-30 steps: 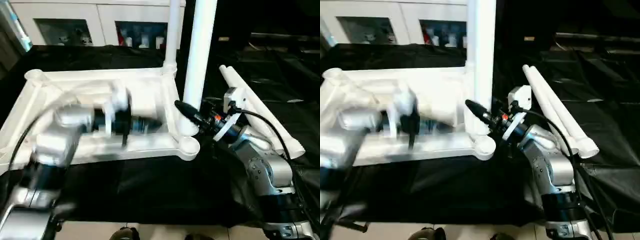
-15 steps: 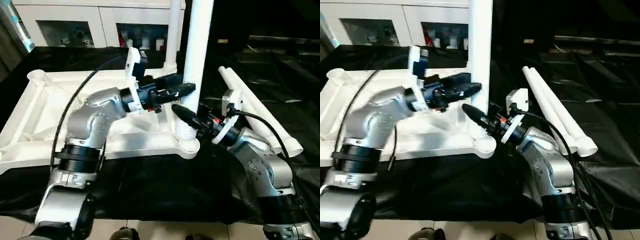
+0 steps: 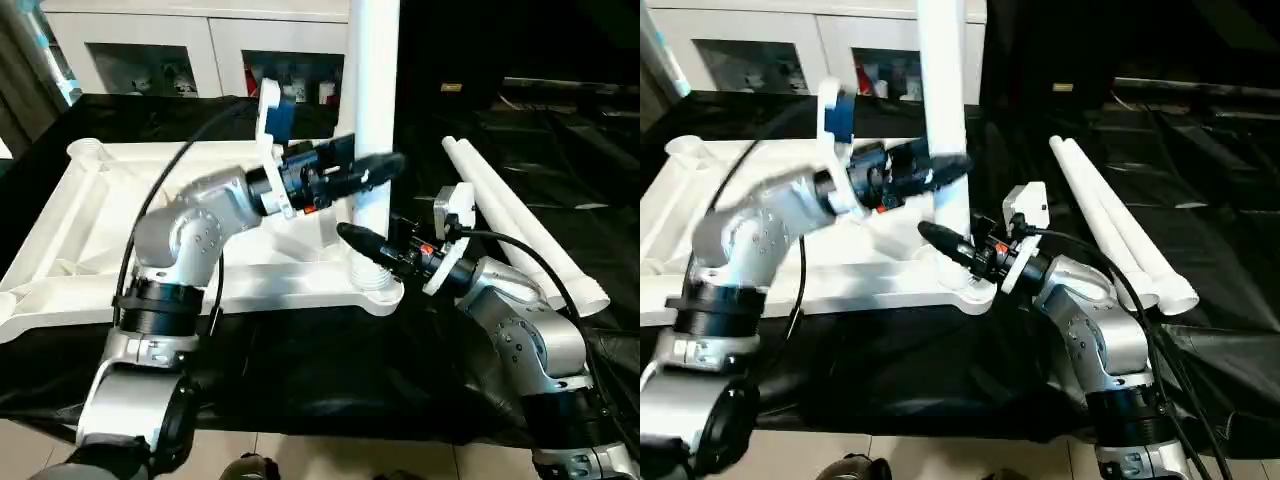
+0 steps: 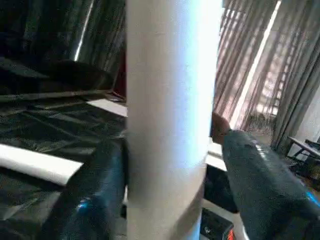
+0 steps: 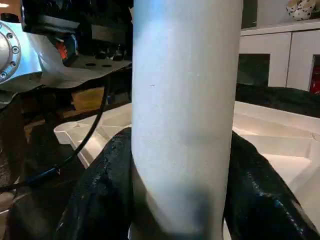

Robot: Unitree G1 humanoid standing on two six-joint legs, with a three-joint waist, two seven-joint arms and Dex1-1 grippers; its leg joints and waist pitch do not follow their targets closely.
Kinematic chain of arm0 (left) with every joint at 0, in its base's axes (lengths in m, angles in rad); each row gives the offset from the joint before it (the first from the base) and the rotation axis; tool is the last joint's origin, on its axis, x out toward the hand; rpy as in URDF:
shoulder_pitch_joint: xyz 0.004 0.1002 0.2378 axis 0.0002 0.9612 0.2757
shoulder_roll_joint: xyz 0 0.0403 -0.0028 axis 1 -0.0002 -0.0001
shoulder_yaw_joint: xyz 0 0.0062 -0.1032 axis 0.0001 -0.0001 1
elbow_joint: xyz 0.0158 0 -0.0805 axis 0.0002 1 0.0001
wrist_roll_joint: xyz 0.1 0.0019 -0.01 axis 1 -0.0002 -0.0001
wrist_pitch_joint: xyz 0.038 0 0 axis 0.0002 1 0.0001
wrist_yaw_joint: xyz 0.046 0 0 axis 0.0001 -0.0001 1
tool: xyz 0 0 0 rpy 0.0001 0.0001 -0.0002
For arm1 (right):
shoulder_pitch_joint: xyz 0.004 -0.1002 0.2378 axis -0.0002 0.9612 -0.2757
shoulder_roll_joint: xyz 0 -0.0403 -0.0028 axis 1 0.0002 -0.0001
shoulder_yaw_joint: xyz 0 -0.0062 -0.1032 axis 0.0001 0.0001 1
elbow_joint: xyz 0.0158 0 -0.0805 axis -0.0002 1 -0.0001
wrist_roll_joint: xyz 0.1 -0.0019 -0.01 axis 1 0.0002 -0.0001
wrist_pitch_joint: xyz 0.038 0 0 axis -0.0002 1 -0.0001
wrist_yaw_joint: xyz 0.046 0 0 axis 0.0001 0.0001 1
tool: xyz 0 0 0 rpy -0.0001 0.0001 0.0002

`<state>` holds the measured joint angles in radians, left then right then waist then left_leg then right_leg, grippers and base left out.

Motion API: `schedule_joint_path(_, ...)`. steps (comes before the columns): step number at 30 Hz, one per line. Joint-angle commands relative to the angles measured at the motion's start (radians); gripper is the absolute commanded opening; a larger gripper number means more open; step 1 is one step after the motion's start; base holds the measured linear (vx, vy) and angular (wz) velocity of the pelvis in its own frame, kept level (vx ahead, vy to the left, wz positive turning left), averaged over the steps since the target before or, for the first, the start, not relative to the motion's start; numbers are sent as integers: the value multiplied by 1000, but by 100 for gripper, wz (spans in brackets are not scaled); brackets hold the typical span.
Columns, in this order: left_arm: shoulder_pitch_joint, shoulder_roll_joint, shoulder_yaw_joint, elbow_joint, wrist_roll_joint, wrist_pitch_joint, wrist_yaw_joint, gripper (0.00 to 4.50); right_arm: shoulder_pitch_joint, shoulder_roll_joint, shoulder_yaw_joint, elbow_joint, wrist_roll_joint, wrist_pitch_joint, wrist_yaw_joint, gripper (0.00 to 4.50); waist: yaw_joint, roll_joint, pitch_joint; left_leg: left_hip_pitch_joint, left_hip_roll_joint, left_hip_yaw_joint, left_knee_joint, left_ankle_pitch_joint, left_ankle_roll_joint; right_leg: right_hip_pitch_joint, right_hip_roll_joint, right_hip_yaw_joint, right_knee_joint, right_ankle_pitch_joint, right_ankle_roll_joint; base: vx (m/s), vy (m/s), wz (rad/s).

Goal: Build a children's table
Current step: Insert table leg to table base

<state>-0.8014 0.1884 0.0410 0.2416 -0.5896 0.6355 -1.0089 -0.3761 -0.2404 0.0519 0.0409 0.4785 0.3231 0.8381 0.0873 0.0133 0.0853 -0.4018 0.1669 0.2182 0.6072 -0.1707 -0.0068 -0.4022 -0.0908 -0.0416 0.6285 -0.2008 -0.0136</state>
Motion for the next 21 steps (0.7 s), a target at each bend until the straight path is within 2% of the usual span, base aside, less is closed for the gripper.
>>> schedule_joint_path(1, -12, -1, -28, -12, 31, 9, 25, 277, -9, -8, 6, -3, -1, -3, 3, 188, 1, -4, -95, 32, 58, -36, -62, -109, 45, 49, -58, 36, -63, -44, -246, 0, 0, 0)
schedule_joint_path(3, -23, -7, -25, 1, 35, 13, 45, 260, -10, -10, 9, 2, -4, -4, 7, 188, 3, 0, -96, 31, 57, -37, -60, -102, 50, 50, -59, 36, -62, -35, -246, 0, 0, 0)
schedule_joint_path(4, -30, -7, -23, 8, 34, 16, 52, 260, -11, -9, 9, 5, -6, -5, 9, 188, 2, -1, -96, 31, 57, -36, -61, -104, 50, 49, -58, 36, -63, -37, -246, 0, 0, 0)
schedule_joint_path(5, -32, -7, -22, 10, 32, 19, 57, 237, -11, -8, 9, 6, -8, -6, 10, 188, 4, 0, -96, 31, 57, -37, -60, -106, 49, 50, -59, 35, -63, -39, -248, 0, 0, 0)
schedule_joint_path(7, -34, -6, -21, 10, 34, 18, 69, 223, -7, -5, 11, 4, -10, -7, 11, 188, 4, 0, -97, 31, 57, -37, -60, -107, 47, 50, -58, 35, -63, -37, -248, 0, 0, 0)
schedule_joint_path(8, -33, -6, -20, 9, 35, 18, 75, 223, -4, -2, 12, 3, -10, -8, 11, 188, 3, -3, -93, 30, 57, -38, -62, -110, 47, 49, -58, 35, -64, -36, -250, 0, 0, 0)
schedule_joint_path(9, -31, -5, -20, 7, 35, 18, 79, 204, -1, 1, 13, 4, -9, -10, 11, 188, 4, -3, -90, 30, 57, -38, -63, -115, 48, 48, -58, 35, -64, -40, -250, 0, 0, 0)
schedule_joint_path(10, -28, -6, -20, 6, 39, 13, 87, 204, 1, 7, 13, 9, -9, -13, 10, 188, 4, -2, -82, 28, 56, -38, -65, -123, 49, 45, -58, 36, -67, -48, -248, 0, 0, 0)
schedule_joint_path(11, -25, -6, -20, 5, 43, 10, 93, 194, 2, 11, 13, 12, -8, -15, 9, 188, 3, -3, -85, 30, 57, -39, -65, -131, 49, 48, -59, 35, -67, -62, -247, 0, 0, 0)
schedule_joint_path(12, -20, -6, -20, 2, 46, 10, 98, 191, 5, 15, 15, 15, -9, -19, 8, 188, 4, 2, -78, 29, 57, -40, -67, -138, 48, 44, -60, 36, -69, -71, -245, 0, 0, 0)
schedule_joint_path(14, -19, -5, -21, -1, 47, 14, 103, 189, 5, 20, 18, 19, -11, -22, 7, 188, 2, 1, -77, 29, 56, -40, -69, -147, 46, 44, -58, 36, -70, -79, -243, 0, 0, 0)
schedule_joint_path(15, -15, -2, -23, -9, 45, 20, 103, 189, 7, 25, 27, 26, -20, -29, 5, 188, 0, -2, -67, 29, 57, -40, -72, -157, 45, 39, -58, 37, -74, -91, -239, 0, 0, 0)
schedule_joint_path(16, -12, 1, -24, -14, 43, 24, 103, 188, 8, 29, 33, 31, -27, -34, 4, 188, -1, 0, -70, 30, 58, -41, -73, -166, 41, 42, -59, 36, -73, -102, -237, 0, 0, 0)
schedule_joint_path(18, -19, 14, -34, -21, 58, 26, 113, 187, -3, 35, 42, 42, -29, -30, 6, 188, -2, -10, -70, 31, 58, -41, -74, -173, 40, 43, -59, 36, -76, -124, -232, 0, 0, 0)
schedule_joint_path(21, -17, 41, -37, -47, 62, 35, 114, 186, -21, 48, 45, 56, -23, -19, 14, 188, -1, -6, -72, 32, 60, -42, -76, -166, 34, 41, -60, 36, -73, -132, -227, 0, 0, 0)
